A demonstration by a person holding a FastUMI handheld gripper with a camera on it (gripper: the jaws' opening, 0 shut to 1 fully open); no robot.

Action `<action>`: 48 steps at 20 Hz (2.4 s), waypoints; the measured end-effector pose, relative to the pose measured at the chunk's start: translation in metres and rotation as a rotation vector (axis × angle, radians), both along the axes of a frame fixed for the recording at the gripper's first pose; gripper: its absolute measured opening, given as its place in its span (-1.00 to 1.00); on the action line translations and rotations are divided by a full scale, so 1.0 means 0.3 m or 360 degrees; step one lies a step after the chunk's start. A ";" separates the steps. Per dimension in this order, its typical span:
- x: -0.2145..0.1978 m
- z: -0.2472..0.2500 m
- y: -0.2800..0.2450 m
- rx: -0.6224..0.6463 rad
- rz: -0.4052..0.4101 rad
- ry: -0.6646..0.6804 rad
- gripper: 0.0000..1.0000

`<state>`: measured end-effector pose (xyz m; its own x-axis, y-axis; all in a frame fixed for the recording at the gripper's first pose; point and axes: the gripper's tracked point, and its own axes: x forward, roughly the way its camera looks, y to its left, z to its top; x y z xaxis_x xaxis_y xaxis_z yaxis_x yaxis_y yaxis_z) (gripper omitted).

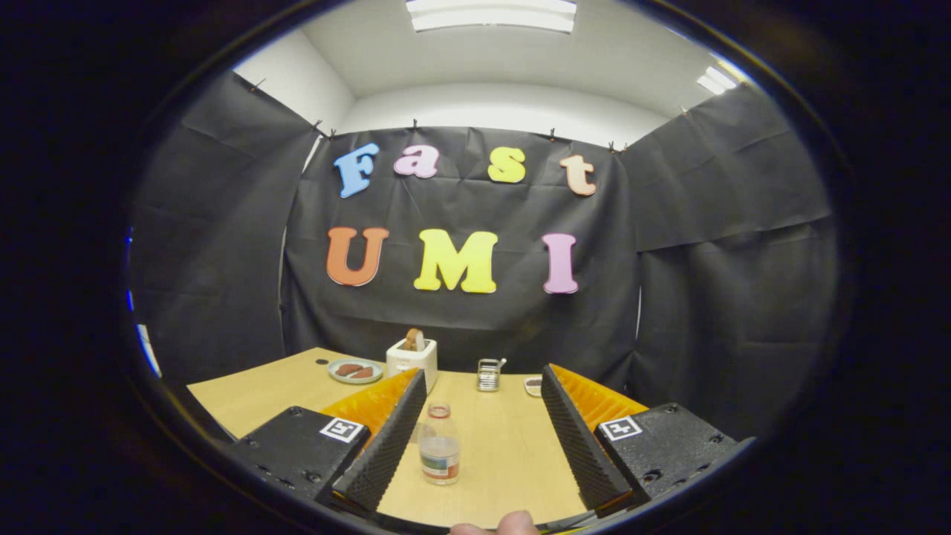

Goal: Take the bottle from table, then pour the juice into the cup, finally place the bottle on the coaster

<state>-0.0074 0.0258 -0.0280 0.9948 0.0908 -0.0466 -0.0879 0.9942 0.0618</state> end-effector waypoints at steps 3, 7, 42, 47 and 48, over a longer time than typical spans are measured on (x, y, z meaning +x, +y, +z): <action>0.005 -0.059 0.028 -0.0010 0.0046 0.0031 0.99; 0.013 -0.165 0.058 0.0043 0.0098 0.0084 0.99; 0.343 -0.800 0.259 0.0124 0.0147 0.0463 1.00; 0.382 -0.776 0.263 0.0221 0.0115 0.0451 0.93; 0.386 -0.765 0.263 0.0229 0.0111 0.0439 0.84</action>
<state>0.1084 0.1046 -0.2576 0.9375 0.1837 -0.2955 -0.1160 0.9657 0.2323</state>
